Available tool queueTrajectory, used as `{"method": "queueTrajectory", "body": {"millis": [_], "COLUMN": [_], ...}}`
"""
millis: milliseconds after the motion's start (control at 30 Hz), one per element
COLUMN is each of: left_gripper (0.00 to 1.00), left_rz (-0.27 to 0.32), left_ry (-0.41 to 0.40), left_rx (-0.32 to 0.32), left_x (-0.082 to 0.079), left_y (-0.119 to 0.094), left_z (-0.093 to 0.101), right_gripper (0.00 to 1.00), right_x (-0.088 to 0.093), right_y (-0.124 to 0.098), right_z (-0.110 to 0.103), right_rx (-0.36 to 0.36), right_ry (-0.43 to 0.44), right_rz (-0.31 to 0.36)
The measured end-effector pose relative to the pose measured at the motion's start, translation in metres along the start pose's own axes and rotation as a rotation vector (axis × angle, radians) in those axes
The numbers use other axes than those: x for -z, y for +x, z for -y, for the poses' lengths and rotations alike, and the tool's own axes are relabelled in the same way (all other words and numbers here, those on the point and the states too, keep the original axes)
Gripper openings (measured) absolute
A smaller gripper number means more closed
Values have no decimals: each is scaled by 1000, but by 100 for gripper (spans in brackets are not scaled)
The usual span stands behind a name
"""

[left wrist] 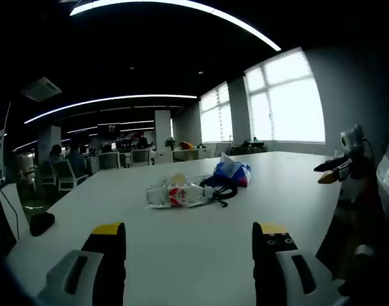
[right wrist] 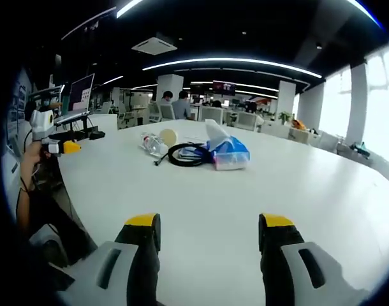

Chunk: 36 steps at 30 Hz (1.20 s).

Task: Arrange the tabletop items into an orderly group along one side of the table until the central work area is clear of visible clutter.

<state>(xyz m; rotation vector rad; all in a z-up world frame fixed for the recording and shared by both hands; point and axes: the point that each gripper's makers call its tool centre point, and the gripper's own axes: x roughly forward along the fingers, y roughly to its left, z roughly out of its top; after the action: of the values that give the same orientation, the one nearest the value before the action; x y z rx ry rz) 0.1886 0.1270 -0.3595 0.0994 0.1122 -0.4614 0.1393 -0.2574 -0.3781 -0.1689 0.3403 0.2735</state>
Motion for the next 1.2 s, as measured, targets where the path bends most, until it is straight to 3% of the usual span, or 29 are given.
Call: {"method": "queueTrajectory", "body": {"millis": [200, 1200], "left_gripper": [81, 81], "left_rz": [-24, -13], "left_ry": [22, 30], "left_rx": [-21, -13], "left_x": [3, -1], "left_y": [0, 0], "left_z": [-3, -1], "right_gripper": [61, 60], "right_x": [2, 7], "right_y": [3, 1], "right_z": [1, 2], "right_rx": [-2, 6], "right_ry": [0, 17], "right_rz": [-7, -8]}}
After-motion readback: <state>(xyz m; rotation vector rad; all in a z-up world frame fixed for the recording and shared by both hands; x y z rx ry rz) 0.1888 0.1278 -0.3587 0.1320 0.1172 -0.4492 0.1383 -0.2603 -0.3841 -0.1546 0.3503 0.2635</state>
